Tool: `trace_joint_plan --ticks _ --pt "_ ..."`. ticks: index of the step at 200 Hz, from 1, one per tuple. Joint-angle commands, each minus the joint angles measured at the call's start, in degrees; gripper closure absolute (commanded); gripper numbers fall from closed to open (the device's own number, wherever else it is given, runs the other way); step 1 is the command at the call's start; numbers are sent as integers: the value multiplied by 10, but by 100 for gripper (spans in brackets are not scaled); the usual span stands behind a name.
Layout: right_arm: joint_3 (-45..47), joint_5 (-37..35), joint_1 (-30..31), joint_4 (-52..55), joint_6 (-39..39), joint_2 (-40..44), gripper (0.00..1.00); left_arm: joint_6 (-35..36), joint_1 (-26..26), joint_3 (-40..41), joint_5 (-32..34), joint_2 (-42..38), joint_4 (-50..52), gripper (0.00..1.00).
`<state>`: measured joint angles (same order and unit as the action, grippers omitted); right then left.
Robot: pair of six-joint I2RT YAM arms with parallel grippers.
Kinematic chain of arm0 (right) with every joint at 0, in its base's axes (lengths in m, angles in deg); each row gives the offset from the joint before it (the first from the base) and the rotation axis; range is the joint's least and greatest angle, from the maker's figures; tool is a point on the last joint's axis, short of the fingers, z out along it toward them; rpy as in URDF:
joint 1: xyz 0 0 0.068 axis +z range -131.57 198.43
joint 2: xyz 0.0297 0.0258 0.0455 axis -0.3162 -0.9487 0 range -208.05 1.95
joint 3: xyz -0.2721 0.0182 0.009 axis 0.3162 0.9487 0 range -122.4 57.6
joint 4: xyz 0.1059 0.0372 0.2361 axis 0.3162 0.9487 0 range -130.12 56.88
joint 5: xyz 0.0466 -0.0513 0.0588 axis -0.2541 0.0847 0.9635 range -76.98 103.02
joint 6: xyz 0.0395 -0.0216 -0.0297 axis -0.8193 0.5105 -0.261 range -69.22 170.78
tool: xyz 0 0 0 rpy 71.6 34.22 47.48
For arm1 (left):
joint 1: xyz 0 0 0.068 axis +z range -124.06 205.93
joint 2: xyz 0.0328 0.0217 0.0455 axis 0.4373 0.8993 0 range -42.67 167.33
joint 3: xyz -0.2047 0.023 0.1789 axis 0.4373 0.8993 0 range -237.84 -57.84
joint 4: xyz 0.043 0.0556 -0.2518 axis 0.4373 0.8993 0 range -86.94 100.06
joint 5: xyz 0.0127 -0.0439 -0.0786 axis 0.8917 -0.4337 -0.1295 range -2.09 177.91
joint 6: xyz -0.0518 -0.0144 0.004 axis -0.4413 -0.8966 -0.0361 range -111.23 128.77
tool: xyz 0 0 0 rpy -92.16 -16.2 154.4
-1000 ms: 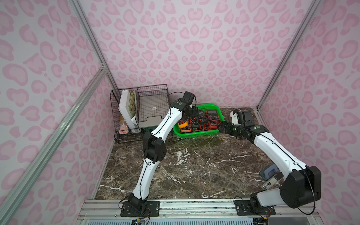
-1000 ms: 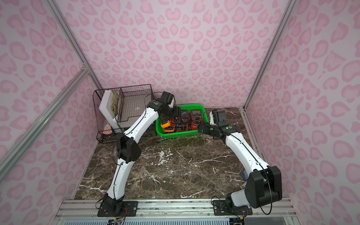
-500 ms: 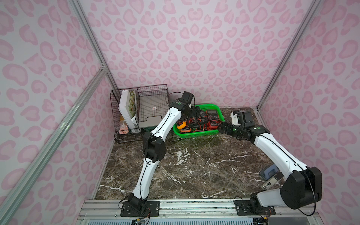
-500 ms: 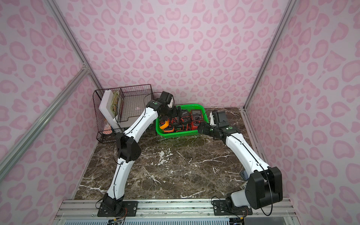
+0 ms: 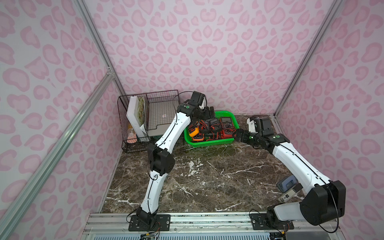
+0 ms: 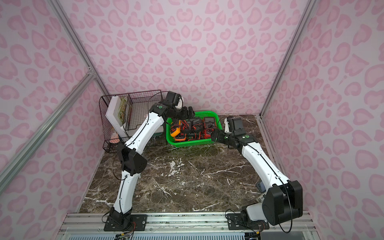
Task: Put the multimeter into the basket
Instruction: Place the multimeter in the basket, then reset both arms
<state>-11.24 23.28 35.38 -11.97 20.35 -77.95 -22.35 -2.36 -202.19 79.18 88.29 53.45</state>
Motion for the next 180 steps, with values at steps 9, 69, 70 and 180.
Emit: trace_joint_plan --ticks 9,69,70,180 --pt "0 -36 -4 -26 4 14 1 53 -11 26 20 -57 -1 1" --pt "76 -159 -36 -159 37 83 1 145 -25 384 150 -327 -162 1" --pt "79 -161 -37 -163 38 86 1 147 -25 392 153 -333 -167 1" --pt "369 -267 -182 -532 145 127 1 309 39 937 427 -680 -428 2"
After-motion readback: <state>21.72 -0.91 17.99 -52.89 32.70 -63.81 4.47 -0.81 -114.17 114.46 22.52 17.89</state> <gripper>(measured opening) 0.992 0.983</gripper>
